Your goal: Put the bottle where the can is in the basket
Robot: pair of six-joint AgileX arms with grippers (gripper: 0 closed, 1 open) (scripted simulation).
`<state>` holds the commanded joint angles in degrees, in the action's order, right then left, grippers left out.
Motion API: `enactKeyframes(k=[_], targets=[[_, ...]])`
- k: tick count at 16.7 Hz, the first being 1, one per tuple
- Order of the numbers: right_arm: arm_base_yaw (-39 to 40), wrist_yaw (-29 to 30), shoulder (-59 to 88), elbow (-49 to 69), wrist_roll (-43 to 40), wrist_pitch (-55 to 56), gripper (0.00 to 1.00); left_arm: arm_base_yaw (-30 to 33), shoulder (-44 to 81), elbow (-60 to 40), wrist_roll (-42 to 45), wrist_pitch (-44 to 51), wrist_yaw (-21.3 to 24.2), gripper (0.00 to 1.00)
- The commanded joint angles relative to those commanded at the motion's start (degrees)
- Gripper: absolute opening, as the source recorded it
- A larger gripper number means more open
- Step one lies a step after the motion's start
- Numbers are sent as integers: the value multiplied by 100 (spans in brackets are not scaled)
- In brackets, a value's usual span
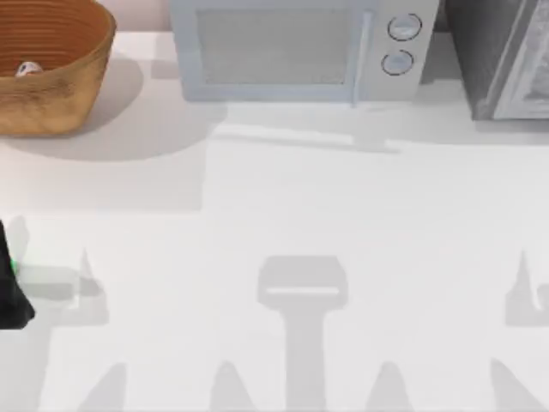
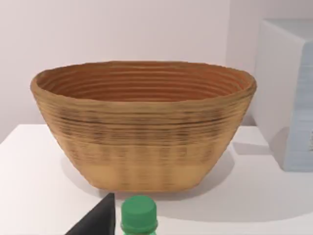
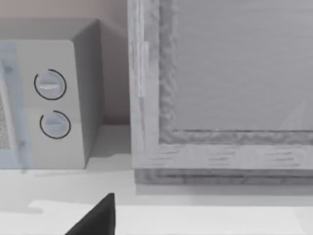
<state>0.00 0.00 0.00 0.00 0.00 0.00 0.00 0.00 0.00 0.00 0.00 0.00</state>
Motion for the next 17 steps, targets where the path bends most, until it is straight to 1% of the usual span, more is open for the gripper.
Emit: enactKeyframes(k=[4, 8, 12, 17], targets=[[0, 0, 0, 0, 0, 0, 100, -30, 150, -86, -7, 109, -12, 100], [0, 0, 0, 0, 0, 0, 100, -151, 1086, -824, -26, 661, -12, 100], [0, 0, 0, 0, 0, 0, 100, -254, 2603, -2344, -11, 1435, 91, 100], [0, 0, 0, 0, 0, 0, 100, -352, 5076, -4989, 63, 2627, 331, 100]])
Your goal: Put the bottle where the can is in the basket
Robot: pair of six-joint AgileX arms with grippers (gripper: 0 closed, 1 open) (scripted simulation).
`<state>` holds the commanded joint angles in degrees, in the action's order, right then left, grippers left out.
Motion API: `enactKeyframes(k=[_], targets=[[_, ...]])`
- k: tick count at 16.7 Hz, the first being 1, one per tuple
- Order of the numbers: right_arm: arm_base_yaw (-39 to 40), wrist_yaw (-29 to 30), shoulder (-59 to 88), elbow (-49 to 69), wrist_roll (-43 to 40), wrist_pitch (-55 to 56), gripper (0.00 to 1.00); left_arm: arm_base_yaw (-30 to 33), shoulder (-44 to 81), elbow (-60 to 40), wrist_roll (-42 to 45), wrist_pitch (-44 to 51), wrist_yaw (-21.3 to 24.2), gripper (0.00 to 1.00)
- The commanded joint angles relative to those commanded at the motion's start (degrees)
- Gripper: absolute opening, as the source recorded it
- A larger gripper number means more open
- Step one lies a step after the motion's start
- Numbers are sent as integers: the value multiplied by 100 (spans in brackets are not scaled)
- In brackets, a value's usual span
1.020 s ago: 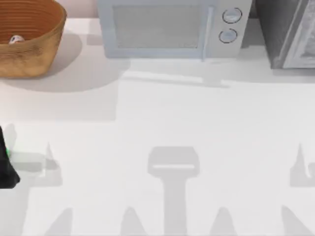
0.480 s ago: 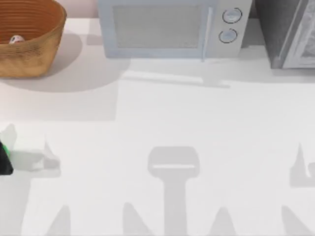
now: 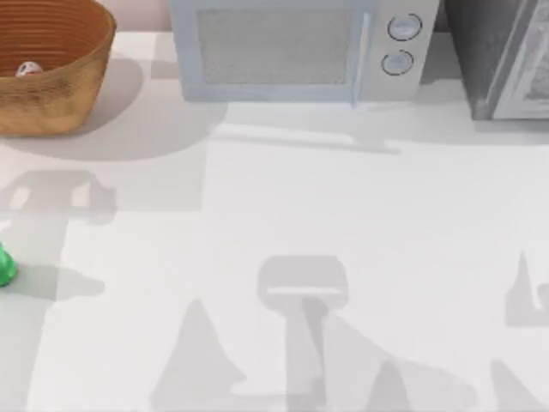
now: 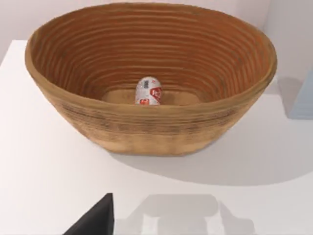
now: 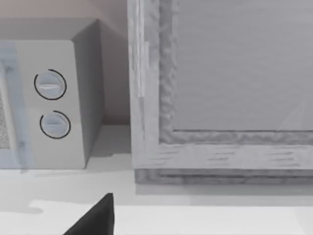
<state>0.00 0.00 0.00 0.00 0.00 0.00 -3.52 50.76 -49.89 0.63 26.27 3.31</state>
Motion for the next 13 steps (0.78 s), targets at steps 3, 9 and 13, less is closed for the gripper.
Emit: enactKeyframes(k=[3, 9, 13], targets=[[0, 0, 0, 0, 0, 0, 100, -59, 1684, -1783, 69, 799, 165, 100], [0, 0, 0, 0, 0, 0, 100, -192, 5178, -5386, 255, 2444, 475, 100], [0, 0, 0, 0, 0, 0, 100, -284, 7305, -7533, 396, 3449, 640, 100]])
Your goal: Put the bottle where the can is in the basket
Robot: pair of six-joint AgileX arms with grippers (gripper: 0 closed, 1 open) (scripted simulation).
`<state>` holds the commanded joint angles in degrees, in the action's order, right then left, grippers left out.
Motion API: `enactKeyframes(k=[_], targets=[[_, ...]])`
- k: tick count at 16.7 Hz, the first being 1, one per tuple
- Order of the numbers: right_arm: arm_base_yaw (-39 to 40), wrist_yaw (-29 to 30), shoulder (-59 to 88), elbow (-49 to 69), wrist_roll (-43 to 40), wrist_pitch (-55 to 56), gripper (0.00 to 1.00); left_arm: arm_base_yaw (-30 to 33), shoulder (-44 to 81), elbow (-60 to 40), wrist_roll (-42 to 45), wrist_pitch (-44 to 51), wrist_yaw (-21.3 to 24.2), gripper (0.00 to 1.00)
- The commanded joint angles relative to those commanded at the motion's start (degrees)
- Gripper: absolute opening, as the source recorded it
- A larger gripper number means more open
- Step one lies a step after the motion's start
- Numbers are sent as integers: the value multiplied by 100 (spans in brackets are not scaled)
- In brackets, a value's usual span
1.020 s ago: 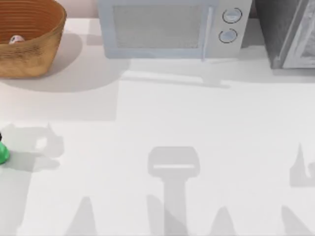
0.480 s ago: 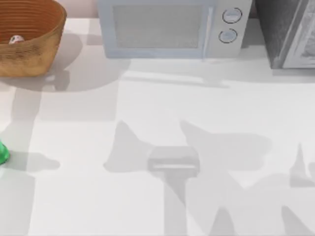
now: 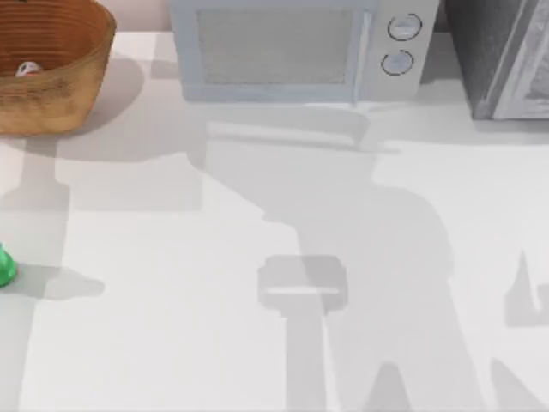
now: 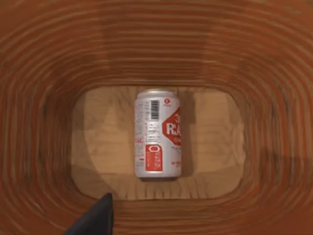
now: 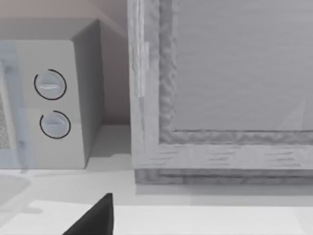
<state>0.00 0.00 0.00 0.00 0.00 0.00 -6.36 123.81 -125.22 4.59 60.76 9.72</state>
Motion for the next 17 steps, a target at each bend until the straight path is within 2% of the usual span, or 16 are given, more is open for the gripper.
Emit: enactKeyframes(k=[4, 8, 17], targets=[[0, 0, 0, 0, 0, 0, 100, -84, 1709, -1706, 126, 815, 119, 100], [0, 0, 0, 0, 0, 0, 100, -145, 2792, -2774, 210, 1337, 187, 100], [0, 0, 0, 0, 0, 0, 100, -110, 3030, -3081, 233, 1449, 205, 100]])
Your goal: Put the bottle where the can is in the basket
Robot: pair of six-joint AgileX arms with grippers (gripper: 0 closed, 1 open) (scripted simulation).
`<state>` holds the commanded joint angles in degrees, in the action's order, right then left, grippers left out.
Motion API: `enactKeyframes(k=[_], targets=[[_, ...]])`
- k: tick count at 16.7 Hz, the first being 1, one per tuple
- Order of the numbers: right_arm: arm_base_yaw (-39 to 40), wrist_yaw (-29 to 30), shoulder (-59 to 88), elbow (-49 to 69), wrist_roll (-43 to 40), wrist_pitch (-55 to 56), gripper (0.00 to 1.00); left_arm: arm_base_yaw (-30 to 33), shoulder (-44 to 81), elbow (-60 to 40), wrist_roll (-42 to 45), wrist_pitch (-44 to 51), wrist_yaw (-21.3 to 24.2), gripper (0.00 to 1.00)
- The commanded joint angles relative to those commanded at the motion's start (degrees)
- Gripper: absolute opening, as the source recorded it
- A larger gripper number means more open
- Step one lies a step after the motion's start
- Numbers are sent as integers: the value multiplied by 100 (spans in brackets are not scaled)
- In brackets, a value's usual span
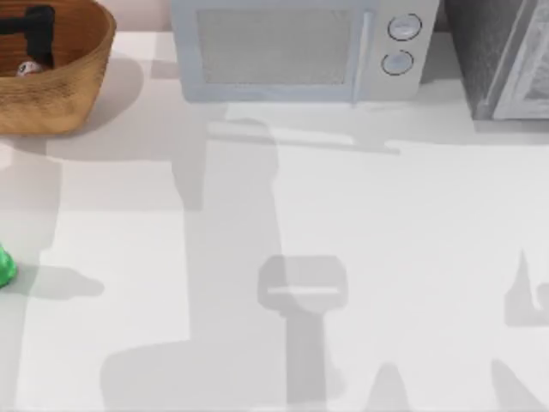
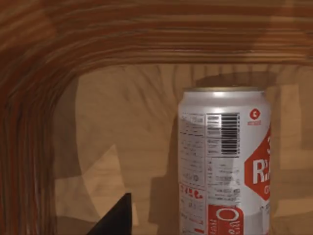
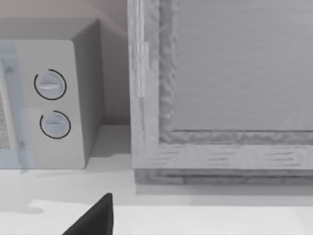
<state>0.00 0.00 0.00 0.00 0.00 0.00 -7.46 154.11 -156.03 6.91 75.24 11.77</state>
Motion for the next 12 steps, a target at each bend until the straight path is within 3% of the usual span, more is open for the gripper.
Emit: enactKeyframes(k=[12], targets=[[0, 0, 0, 0, 0, 0, 100, 70, 537, 351, -118, -817, -28, 100]])
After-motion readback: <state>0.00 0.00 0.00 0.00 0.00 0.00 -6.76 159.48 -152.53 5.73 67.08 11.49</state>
